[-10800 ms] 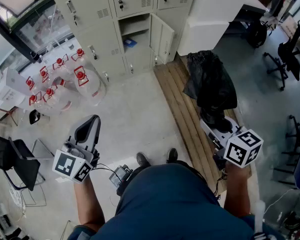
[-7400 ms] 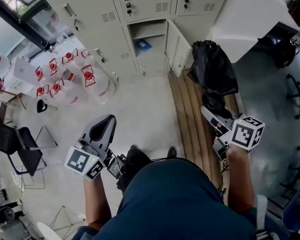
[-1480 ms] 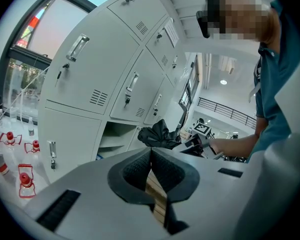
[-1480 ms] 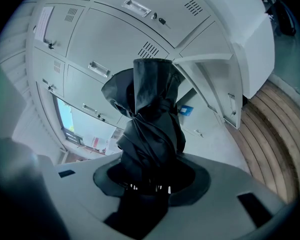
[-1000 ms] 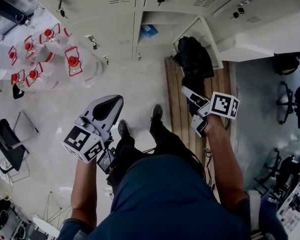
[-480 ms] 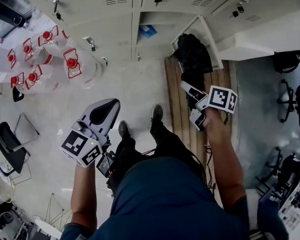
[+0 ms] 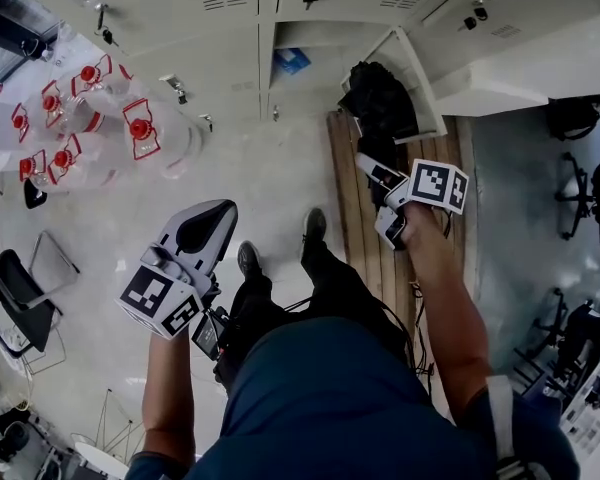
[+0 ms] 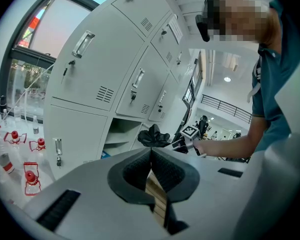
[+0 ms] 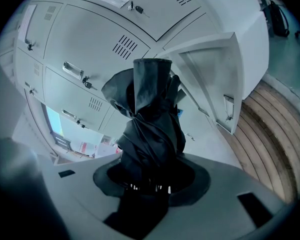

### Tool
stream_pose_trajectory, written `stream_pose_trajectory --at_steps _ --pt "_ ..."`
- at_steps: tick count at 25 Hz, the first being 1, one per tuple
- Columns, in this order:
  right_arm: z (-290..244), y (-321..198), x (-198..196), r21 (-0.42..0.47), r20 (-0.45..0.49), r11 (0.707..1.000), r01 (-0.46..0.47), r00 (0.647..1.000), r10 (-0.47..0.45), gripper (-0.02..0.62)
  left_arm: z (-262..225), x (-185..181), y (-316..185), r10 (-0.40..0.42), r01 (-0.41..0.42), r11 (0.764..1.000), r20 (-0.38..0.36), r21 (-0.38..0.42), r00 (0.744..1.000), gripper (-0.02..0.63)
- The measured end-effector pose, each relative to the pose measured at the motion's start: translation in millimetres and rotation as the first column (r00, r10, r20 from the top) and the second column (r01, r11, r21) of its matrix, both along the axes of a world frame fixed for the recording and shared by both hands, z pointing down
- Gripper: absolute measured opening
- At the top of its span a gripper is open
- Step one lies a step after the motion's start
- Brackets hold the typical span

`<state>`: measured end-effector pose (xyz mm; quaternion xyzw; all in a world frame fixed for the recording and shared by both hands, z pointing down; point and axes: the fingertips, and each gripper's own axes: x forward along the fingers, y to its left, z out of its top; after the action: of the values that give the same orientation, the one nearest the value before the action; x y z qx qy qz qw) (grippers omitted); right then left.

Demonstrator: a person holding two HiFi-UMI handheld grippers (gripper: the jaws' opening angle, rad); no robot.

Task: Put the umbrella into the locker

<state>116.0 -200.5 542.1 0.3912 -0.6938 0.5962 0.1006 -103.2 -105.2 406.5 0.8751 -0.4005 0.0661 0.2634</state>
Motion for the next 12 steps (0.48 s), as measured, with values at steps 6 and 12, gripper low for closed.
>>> stream_pose_trajectory --at_steps 6,12 --pt "10 -7 -1 -0.005 -0.012 1.0 -0.002 1.0 0.002 0.192 5 -6 1 -0.005 0.005 1.0 0.009 -0.012 1.0 0.018" --pt "17 -16 3 -0.004 -0.03 1.0 -0.003 1.0 0.003 0.192 10 -7 4 -0.01 0.01 1.0 0.008 -0.023 1.0 0.018"
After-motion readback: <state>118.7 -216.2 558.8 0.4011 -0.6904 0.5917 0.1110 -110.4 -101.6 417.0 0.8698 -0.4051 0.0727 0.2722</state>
